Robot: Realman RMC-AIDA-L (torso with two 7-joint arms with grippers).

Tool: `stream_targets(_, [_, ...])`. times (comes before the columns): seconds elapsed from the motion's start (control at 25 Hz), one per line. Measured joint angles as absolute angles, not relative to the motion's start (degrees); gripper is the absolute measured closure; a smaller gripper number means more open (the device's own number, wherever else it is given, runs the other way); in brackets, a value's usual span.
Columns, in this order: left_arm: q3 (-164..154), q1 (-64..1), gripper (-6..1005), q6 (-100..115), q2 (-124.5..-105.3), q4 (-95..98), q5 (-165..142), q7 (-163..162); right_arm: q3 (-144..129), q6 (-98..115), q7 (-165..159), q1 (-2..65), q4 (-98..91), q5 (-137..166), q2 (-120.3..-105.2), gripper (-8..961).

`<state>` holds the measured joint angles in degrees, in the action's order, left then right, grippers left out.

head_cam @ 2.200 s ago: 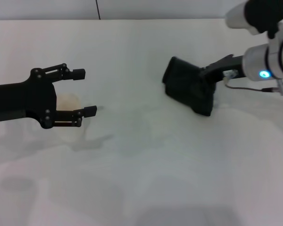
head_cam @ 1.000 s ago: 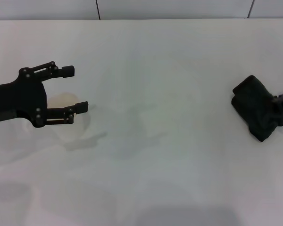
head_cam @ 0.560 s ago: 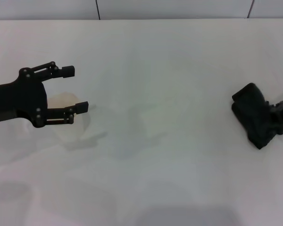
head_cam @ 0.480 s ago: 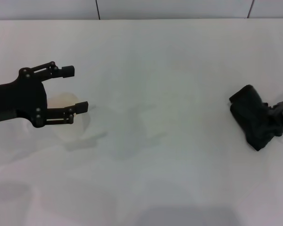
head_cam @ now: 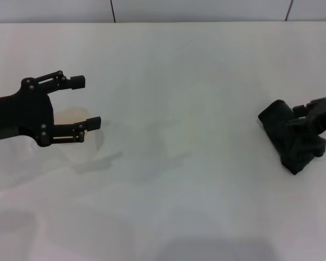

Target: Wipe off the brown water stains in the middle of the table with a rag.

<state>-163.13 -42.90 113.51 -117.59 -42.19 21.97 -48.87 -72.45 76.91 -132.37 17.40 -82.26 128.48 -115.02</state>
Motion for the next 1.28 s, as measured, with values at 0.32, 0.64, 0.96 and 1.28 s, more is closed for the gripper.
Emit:
stream_targets(0.32, [-163.1,-42.9,120,113.8,-118.08,-44.8,23.8,-49.4,-70.6,78.3,-130.3,17.6,-84.5,127.8,-114.97,329])
stream_targets(0.64, [-163.1,-42.9,122,114.5,-118.13,-47.5,24.7,-52.1,-68.1,80.8,-121.3,17.2,-84.3,120.3,-114.96,82])
stream_targets(0.96, [-163.2,-43.5,124,115.6,-118.28,-51.6,24.7,-55.8,-67.7,85.0,-117.0,17.9,-82.7,118.8,-114.9,83])
stream_targets(1.28, [-163.3,-43.6,125,116.1,-116.98,-51.8,21.5,-58.3,-67.4,85.3,-113.6,18.6,-80.0,116.7,-114.99,83])
